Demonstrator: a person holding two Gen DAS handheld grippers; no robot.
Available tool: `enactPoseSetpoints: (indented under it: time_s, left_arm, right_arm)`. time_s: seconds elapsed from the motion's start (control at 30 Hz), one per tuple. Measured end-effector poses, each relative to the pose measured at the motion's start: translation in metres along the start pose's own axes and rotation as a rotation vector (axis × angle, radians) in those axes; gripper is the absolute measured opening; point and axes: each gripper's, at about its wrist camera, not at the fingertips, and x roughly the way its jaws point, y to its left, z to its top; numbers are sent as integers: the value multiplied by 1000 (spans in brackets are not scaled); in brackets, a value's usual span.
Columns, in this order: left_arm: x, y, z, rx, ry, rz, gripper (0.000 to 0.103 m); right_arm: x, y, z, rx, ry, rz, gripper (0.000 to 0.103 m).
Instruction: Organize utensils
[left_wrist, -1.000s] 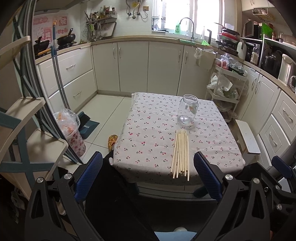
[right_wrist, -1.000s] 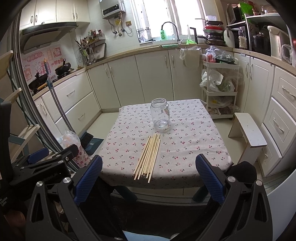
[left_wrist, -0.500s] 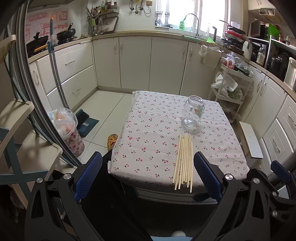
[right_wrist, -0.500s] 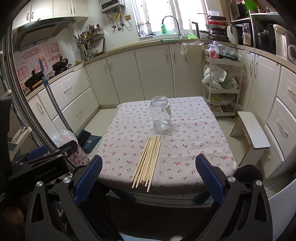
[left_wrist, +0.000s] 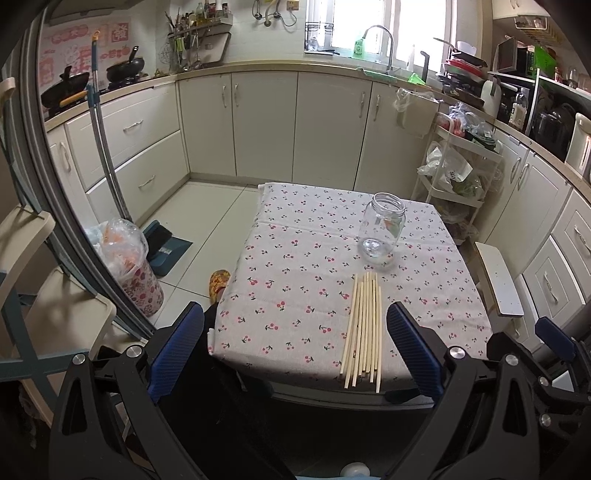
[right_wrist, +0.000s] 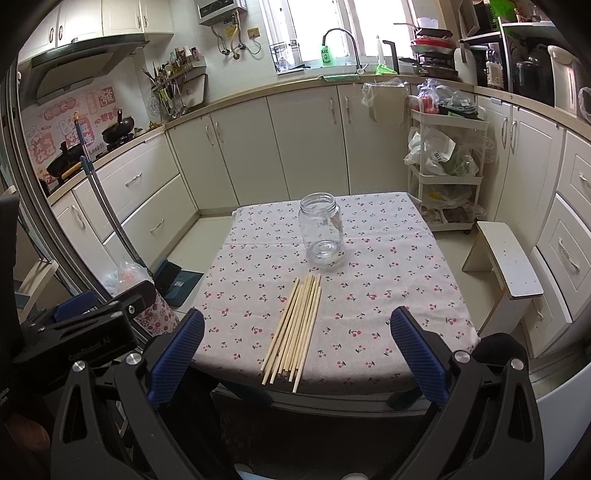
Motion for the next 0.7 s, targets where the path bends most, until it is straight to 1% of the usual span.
enactPoseSetpoints:
  time_s: [0.13,0.23,0.33,0.4,0.43,0.5,0.57,0.6,0.7]
  left_arm:
    - [22,1,4,-4,27,5,95]
    - [49,-2,6,11,44,28,95]
    - [79,-4,7,12,82,31,95]
    - [100,-6,7,23,116,20,95]
    - [109,-8,6,31,132,12,95]
    - [130,-11,4,38,164,20,95]
    - [148,-13,2,32,183,21,95]
    - [155,-15,1,34,188,22,95]
    - [176,-20,0,42,209,16,95]
  right_arm:
    - [22,-3,0,11,28,17,97]
    - [48,-7,1,18,54,19,97]
    - [77,-13,0,21,83,7,96]
    - [97,-19,-2,29,109,-1,89]
    - [106,-22,-3,31,122,-4,80]
    - [123,-27,-4,31,150,-11,73]
    - [143,-32,-6,35,180,-7,60]
    - [152,-35,-7,33,192,-9,58]
    - [179,-40,-11,28,235,-12,47]
